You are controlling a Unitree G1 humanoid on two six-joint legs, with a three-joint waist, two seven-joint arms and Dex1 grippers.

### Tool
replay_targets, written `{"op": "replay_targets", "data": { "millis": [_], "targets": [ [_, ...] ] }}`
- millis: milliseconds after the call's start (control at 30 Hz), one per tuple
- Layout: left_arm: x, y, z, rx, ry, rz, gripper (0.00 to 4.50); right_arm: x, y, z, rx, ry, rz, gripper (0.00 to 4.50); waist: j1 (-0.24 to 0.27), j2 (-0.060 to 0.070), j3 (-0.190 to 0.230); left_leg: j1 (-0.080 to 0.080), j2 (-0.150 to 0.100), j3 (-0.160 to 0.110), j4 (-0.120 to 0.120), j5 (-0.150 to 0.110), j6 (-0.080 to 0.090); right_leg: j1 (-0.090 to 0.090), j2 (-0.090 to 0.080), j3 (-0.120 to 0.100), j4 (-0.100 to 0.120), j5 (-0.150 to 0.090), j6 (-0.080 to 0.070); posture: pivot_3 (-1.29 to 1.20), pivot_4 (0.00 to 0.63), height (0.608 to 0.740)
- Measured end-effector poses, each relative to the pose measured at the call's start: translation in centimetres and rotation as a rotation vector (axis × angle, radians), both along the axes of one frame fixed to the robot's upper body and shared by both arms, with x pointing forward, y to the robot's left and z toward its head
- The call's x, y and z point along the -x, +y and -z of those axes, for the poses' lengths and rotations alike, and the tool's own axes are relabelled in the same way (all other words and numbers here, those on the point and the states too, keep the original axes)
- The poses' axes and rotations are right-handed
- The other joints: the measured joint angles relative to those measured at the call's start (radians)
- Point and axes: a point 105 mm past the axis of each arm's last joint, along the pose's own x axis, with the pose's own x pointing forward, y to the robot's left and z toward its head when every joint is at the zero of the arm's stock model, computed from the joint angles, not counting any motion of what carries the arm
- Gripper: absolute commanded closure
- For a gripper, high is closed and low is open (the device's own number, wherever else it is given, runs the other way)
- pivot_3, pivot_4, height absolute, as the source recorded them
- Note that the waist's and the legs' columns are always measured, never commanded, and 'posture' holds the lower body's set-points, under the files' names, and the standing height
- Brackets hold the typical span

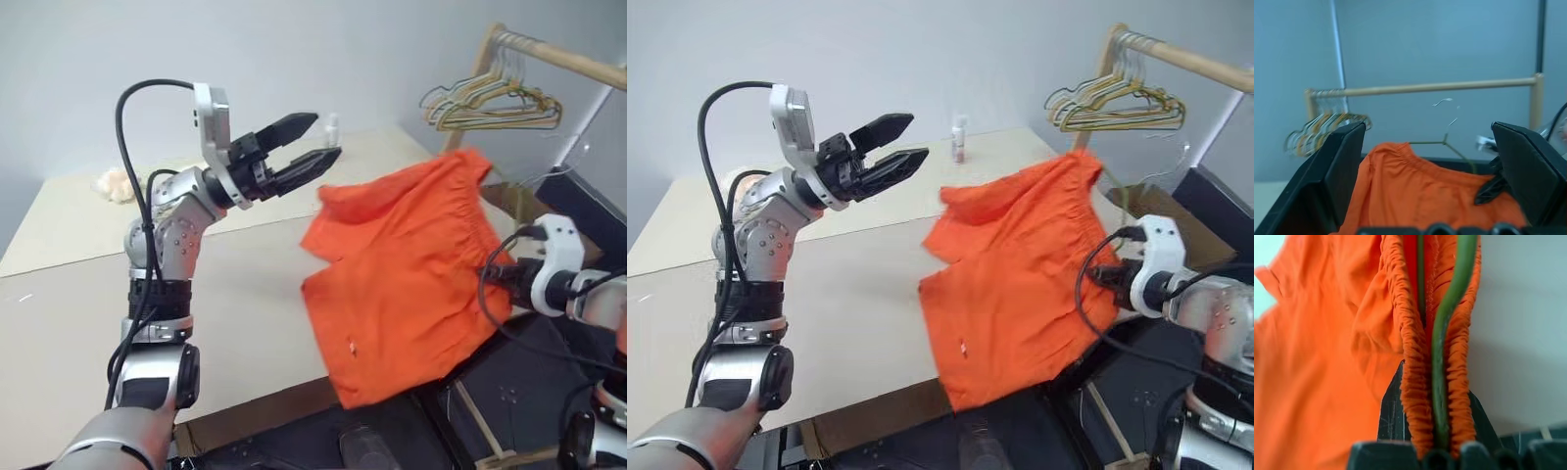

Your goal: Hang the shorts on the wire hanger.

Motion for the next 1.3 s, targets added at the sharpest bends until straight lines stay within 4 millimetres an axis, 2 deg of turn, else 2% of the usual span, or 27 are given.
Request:
{"op": "replay_targets", "data": {
  "millis": [233, 400, 633, 900, 1000, 1300],
  "targets": [
    [0.0, -0.1, 0.5, -0.007, 0.017, -0.007, 0.03, -2.2, -4.5, -3.6, -0.173, -0.034, 0.347, 4.50, -0.051, 0.001, 0.000, 0.027, 0.003, 0.002, -0.013, 0.000, 0.000, 0.029, 0.003, 0.000, -0.019, 0.000, 0.000, -0.45, 0.000, 0.740],
    [0.1, -0.3, 0.6, -0.015, 0.014, -0.002, 0.03, -3.0, -6.3, -6.0, -0.287, -0.004, 0.485, 4.50, -0.058, 0.001, 0.000, 0.027, 0.003, 0.003, -0.013, 0.000, 0.000, 0.031, 0.003, 0.000, -0.022, 0.000, 0.001, -0.46, 0.000, 0.740],
    [0.3, -0.5, 0.7, -0.027, 0.010, 0.009, 0.03, -3.6, -7.3, -6.3, -0.354, 0.107, 0.582, 4.50, -0.056, 0.001, 0.000, 0.027, 0.003, 0.006, -0.013, 0.000, 0.001, 0.032, 0.003, 0.000, -0.024, 0.000, 0.001, -0.45, 0.000, 0.740],
    [0.5, -0.8, 0.8, -0.046, 0.005, 0.023, 0.03, -4.1, -9.4, -8.9, -0.367, 0.022, 0.692, 4.50, -0.055, 0.001, 0.001, 0.026, 0.002, 0.006, -0.013, -0.001, 0.002, 0.032, 0.003, 0.000, -0.025, -0.001, 0.002, -0.44, 0.000, 0.740],
    [0.7, -0.7, 0.7, -0.052, -0.007, 0.026, 0.03, -4.3, -9.2, -9.6, -0.362, 0.003, 0.678, 4.50, -0.059, 0.001, 0.001, 0.027, 0.002, 0.007, -0.013, -0.001, 0.002, 0.032, 0.003, 0.000, -0.025, -0.001, 0.002, -0.44, 0.000, 0.740],
    [0.8, -0.6, 0.7, -0.065, -0.012, 0.023, 0.03, -4.4, -10.3, -8.2, -0.449, 0.029, 0.754, 4.50, -0.056, 0.001, 0.001, 0.028, 0.002, 0.006, -0.014, -0.001, 0.002, 0.034, 0.003, -0.001, -0.027, -0.001, 0.002, -0.44, 0.000, 0.740]
  ]
}}
